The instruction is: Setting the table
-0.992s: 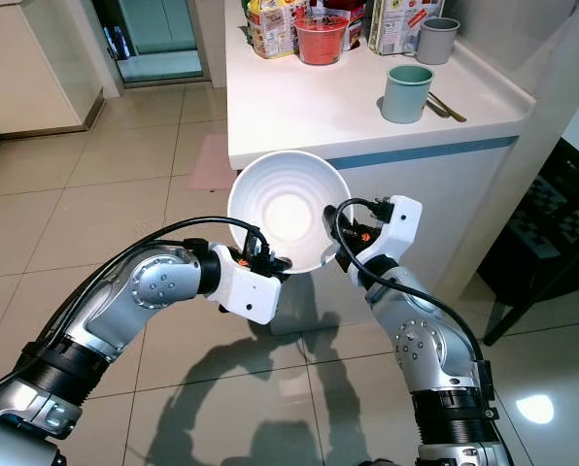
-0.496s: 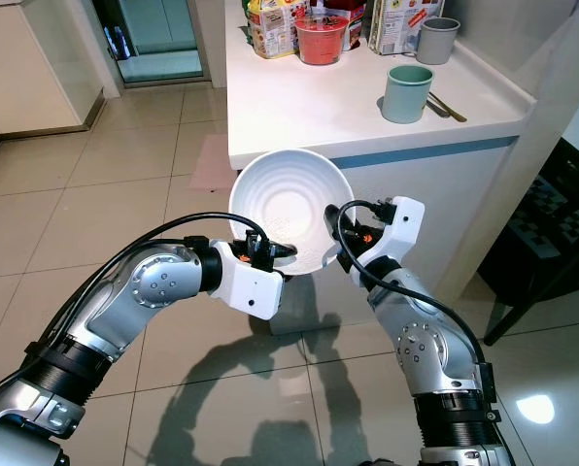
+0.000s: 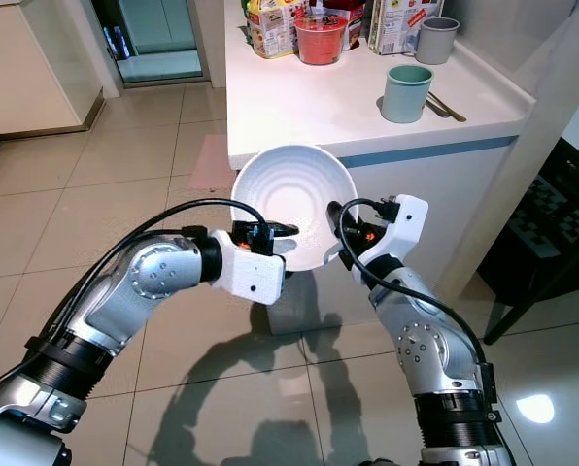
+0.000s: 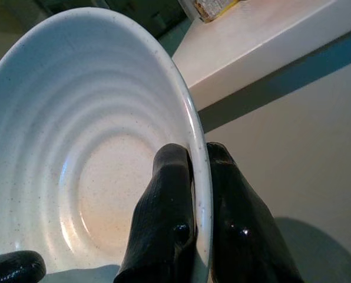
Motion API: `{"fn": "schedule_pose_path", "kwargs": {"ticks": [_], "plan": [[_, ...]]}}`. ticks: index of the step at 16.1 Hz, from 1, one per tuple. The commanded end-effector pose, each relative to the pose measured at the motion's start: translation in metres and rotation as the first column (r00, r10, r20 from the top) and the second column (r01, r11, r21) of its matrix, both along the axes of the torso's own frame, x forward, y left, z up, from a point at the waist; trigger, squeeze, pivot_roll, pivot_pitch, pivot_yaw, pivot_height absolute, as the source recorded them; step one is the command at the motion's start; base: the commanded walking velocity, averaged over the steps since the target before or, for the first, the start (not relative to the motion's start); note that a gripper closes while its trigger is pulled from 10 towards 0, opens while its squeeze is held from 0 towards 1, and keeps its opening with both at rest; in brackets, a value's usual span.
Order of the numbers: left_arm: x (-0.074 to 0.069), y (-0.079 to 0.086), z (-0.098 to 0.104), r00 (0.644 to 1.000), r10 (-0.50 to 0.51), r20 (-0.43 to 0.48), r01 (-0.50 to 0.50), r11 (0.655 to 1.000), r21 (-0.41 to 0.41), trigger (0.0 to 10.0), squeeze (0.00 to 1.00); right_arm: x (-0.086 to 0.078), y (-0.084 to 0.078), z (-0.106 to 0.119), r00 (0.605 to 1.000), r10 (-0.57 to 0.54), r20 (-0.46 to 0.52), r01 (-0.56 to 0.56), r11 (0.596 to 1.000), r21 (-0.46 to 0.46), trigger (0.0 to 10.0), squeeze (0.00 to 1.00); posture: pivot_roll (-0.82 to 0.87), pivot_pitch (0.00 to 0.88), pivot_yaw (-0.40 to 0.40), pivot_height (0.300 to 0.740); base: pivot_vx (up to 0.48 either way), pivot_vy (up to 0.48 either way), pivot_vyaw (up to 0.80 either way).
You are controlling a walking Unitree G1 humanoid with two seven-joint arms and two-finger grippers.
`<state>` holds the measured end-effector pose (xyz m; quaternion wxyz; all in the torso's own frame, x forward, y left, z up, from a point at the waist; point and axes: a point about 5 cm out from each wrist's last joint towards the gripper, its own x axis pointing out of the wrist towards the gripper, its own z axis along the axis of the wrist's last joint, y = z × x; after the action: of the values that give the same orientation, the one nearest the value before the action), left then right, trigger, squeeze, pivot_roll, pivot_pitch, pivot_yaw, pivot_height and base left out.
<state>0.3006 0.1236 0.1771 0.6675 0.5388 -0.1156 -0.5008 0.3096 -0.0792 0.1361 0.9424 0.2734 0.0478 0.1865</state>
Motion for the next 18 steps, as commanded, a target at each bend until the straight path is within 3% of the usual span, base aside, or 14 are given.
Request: {"fn": "schedule_pose_path", "kwargs": {"ticks": [1,4,5,9,11,12,16,18], "plan": [[0.006,0.005,0.045,0.991,0.027,0.133,-0.011,0.993,-0.115,10.0,1.0,-0.005,0.008,-0.017,0.996,0.043,-0.073,-0.046,0.998,-0.041,0.0,0.0,0.17,0.0,0.082,0.74,0.0,0.0,0.0],[0.009,0.01,0.049,0.994,0.061,0.091,-0.048,0.99,-0.136,10.0,1.0,-0.005,0.008,-0.017,0.996,0.042,-0.072,-0.046,0.998,-0.045,0.0,0.0,0.17,0.0,0.079,0.74,0.0,0.0,0.0],[0.008,0.013,0.056,0.997,0.081,-0.008,-0.081,0.98,-0.18,10.0,0.0,-0.005,0.007,-0.018,0.997,0.04,-0.071,-0.044,0.998,-0.055,0.0,0.0,0.17,0.0,0.079,0.74,0.0,0.0,0.0],[0.001,0.02,0.089,0.987,0.04,-0.156,-0.084,0.954,-0.287,10.0,0.0,-0.005,0.005,-0.022,0.996,0.031,-0.079,-0.037,0.997,-0.073,0.0,0.0,0.17,0.0,0.08,0.74,0.0,0.0,0.0],[-0.009,0.025,0.084,0.966,0.017,-0.259,-0.099,0.947,-0.305,10.0,0.0,-0.004,0.005,-0.022,0.997,0.028,-0.077,-0.034,0.997,-0.075,0.0,0.0,0.18,0.0,0.082,0.74,0.0,0.0,0.0],[-0.012,0.03,0.071,0.954,0.04,-0.298,-0.131,0.947,-0.294,10.0,0.0,-0.002,0.004,-0.022,0.997,0.023,-0.075,-0.029,0.997,-0.075,0.0,0.0,0.18,0.0,0.082,0.74,0.0,0.0,0.0],[-0.016,0.024,0.088,0.943,0.004,-0.333,-0.143,0.908,-0.393,10.0,0.0,-0.001,0.003,-0.022,0.997,0.026,-0.075,-0.032,0.996,-0.083,0.0,0.0,0.18,0.0,0.074,0.74,0.0,0.0,0.0],[-0.009,0.034,0.097,0.942,0.042,-0.333,-0.196,0.874,-0.445,10.0,0.0,-0.001,0.004,-0.023,0.997,0.024,-0.077,-0.031,0.996,-0.086,0.0,0.0,0.18,0.0,0.079,0.74,0.0,0.0,0.0]]}}
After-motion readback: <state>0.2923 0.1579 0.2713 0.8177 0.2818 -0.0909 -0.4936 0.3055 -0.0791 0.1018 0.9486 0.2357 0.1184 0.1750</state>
